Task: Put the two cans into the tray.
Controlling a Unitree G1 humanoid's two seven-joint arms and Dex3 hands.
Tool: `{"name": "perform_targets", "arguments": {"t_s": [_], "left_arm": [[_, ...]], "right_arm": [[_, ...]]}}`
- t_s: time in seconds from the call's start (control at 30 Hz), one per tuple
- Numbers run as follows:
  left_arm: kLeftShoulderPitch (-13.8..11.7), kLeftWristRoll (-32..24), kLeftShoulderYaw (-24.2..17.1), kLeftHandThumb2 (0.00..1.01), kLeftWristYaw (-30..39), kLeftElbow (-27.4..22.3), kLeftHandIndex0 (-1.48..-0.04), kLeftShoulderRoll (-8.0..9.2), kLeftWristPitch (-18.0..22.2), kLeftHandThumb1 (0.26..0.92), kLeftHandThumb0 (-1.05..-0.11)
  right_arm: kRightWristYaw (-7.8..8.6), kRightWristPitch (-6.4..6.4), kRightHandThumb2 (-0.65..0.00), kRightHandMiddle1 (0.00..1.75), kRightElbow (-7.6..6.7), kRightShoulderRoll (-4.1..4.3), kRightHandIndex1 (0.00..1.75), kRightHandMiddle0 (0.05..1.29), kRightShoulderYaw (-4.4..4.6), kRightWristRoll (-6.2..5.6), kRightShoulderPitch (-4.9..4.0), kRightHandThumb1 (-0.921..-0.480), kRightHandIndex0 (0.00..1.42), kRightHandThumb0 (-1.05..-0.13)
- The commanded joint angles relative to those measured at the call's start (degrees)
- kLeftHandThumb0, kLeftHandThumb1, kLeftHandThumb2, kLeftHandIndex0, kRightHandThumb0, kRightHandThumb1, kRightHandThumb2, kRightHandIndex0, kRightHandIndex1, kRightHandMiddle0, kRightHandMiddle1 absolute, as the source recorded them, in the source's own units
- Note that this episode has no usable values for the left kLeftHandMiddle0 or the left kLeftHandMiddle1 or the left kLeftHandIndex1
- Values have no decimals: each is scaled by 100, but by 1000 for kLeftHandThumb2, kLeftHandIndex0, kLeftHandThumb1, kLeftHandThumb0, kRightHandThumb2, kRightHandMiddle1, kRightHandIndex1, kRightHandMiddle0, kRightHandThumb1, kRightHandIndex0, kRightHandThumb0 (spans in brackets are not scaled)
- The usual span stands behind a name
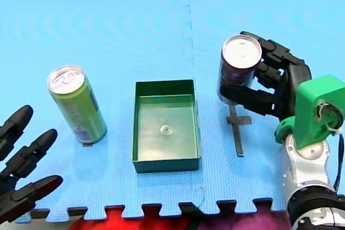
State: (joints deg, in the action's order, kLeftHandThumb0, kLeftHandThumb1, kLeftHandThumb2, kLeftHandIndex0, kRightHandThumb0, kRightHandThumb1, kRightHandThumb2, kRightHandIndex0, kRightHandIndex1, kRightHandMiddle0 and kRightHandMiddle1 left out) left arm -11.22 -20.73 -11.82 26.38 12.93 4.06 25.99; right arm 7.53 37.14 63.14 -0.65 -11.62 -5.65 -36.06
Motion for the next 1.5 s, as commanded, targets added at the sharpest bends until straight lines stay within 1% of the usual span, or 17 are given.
{"name": "perform_targets", "arguments": {"t_s": [0.0, 0.1, 0.17, 0.37, 0.5, 0.63, 0.7, 0.77, 0.87, 0.93, 1.03, 1.13, 1.23, 1.3, 1.33, 1.4, 1.47], "left_arm": [[-2, 27, -3, 1, -49, -23, -255, 6, -4, 678, -836], [-13, 60, 2, 2, -107, -50, -258, 6, -34, 680, -840], [-13, 78, 7, 2, -137, -59, -259, 10, -47, 681, -845], [-24, 138, 28, 2, -210, -72, -264, 6, -49, 686, -859], [-12, 135, 29, 2, -212, -59, -267, 6, -56, 689, -871], [9, 126, 28, 2, -199, -13, -268, 1, -44, 691, -879], [33, 107, 21, 2, -183, 25, -269, -1, -42, 691, -882], [63, 90, 13, 1, -169, 67, -269, -4, -40, 692, -885], [105, 66, 6, 1, -148, 129, -270, -15, -39, 692, -888], [125, 44, 6, 0, -131, 158, -271, -26, -39, 691, -890], [144, 15, 6, 0, -102, 192, -273, -41, -31, 691, -890], [155, 9, 9, 0, -88, 213, -274, -52, -18, 690, -890], [152, 8, 10, 0, -85, 200, -274, -60, -25, 689, -890], [149, 8, 8, 0, -81, 199, -274, -63, -23, 689, -891], [145, 5, 6, 0, -77, 197, -274, -64, -22, 689, -891], [139, -4, 1, 0, -68, 197, -273, -67, -22, 688, -891], [141, -13, -5, 0, -63, 198, -272, -71, -23, 687, -889]], "right_arm": [[6, -49, 0, 0, -254, -19, 0, 1241, 17, -59, -15, -777, 1365, -337], [39, -158, 0, 0, -677, -72, 0, 1241, 69, -101, 74, -777, 1364, -334], [16, -237, 0, 0, -941, -105, 0, 1240, 118, -91, 149, -778, 1362, -333], [-99, -545, 0, 0, -1442, -157, 0, 1239, 226, -48, 224, -778, 1359, -332], [-173, -792, 0, 0, -1838, -220, 0, 1240, 327, -31, 275, -777, 1359, -333], [-172, -1098, 0, 0, -2201, -257, 1, 1240, 447, -22, 278, -778, 1361, -335], [-139, -1208, 0, 0, -2350, -302, 1, 1240, 524, -13, 278, -778, 1361, -335], [-123, -1279, 0, 0, -2428, -363, 1, 1239, 592, -9, 271, -778, 1361, -337], [-134, -1398, 0, 0, -2537, -490, 0, 1239, 716, 18, 246, -778, 1361, -342], [-197, -1504, 0, 0, -2624, -569, 1, 1240, 790, 62, 238, -777, 1361, -346], [-300, -1638, 0, 1, -2693, -687, 1, 1241, 889, 133, 239, -775, 1362, -353], [-300, -1765, 0, 0, -2745, -735, 0, 1240, 969, 175, 248, -773, 1360, -358], [-325, -1950, 0, 0, -2832, -749, 0, 1237, 1078, 275, 252, -772, 1355, -363], [-349, -2015, 0, 0, -2846, -767, 0, 1235, 1133, 333, 258, -771, 1349, -367], [-370, -2005, 0, 0, -2821, -790, 0, 1234, 1160, 367, 263, -770, 1347, -368], [-426, -1903, 0, 0, -2680, -849, 0, 1235, 1200, 430, 250, -769, 1345, -370], [-483, -1765, 0, 0, -2484, -910, 0, 1235, 1232, 484, 202, -767, 1344, -372]]}}
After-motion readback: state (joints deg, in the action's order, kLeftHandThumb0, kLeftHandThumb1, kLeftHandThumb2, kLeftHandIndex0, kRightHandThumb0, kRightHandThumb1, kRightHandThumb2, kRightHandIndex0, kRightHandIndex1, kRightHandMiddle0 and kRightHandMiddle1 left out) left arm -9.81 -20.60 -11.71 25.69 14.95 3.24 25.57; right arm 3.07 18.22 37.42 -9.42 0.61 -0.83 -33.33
